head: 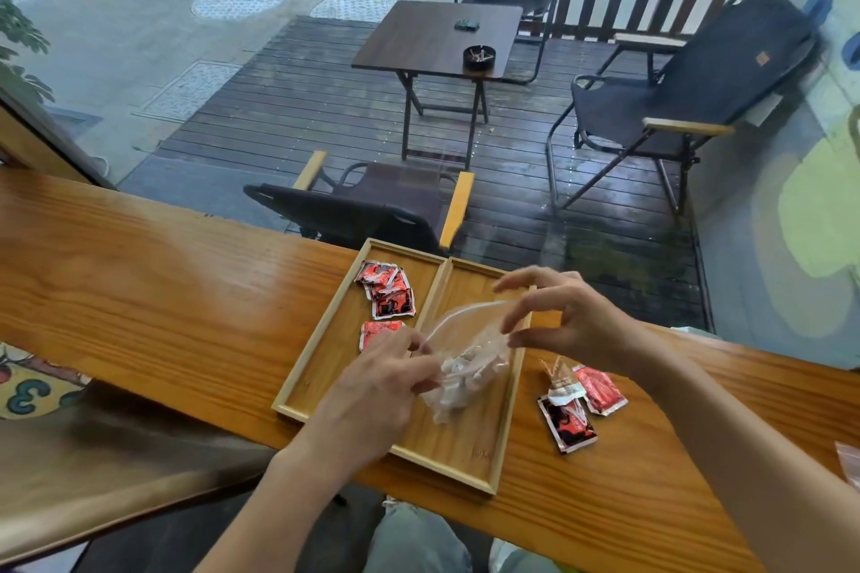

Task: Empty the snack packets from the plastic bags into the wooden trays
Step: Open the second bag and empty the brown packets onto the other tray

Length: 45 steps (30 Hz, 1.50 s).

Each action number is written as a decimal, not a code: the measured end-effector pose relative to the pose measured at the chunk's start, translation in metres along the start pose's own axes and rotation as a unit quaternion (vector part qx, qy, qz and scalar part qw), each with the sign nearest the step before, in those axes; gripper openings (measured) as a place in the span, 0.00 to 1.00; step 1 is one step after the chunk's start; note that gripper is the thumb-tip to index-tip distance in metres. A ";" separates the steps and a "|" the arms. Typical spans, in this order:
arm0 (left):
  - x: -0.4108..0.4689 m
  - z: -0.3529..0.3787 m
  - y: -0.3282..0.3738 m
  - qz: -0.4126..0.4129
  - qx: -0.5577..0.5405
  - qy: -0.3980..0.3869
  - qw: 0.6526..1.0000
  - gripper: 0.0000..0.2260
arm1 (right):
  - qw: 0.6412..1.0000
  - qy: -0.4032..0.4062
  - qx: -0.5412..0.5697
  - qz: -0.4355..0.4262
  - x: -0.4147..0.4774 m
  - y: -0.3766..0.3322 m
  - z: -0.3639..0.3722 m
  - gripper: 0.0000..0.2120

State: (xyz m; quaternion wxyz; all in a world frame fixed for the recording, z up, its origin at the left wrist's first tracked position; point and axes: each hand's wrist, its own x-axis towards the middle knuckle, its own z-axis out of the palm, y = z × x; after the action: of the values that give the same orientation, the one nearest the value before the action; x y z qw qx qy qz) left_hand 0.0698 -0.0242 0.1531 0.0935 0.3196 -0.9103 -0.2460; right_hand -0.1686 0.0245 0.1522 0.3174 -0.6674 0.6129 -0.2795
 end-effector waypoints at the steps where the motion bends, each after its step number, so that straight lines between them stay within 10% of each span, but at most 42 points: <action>1: 0.000 -0.003 0.000 0.001 -0.005 0.000 1.000 0.05 | 1.000 -0.008 0.013 -0.005 0.000 -0.001 -0.004 0.06; 14: 0.026 -0.046 -0.025 -0.053 -0.191 -0.207 0.958 0.09 | 0.983 0.012 0.182 0.028 -0.011 -0.005 -0.002 0.07; 21: 0.071 0.013 -0.062 -0.124 -0.205 -0.045 0.970 0.06 | 0.967 0.126 0.178 0.133 0.026 0.040 0.036 0.02; 28: 0.068 0.059 -0.073 -0.254 -0.363 0.046 0.895 0.25 | 0.929 0.190 0.198 0.249 0.036 0.062 0.062 0.35; 34: 0.008 0.089 -0.069 -0.238 -0.242 -0.022 0.941 0.33 | 0.930 0.143 0.125 0.314 -0.020 0.066 0.106 0.29; 45: -0.024 0.107 -0.062 -0.098 0.041 -0.051 0.993 0.16 | 0.937 0.077 0.097 0.328 -0.059 0.050 0.138 0.20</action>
State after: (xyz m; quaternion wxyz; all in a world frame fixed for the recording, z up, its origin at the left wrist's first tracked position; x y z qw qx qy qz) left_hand 0.0861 -0.0094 0.0291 0.0091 0.3979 -0.8875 -0.2323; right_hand -0.1004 0.0918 0.0261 0.4064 -0.3718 0.7902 -0.2686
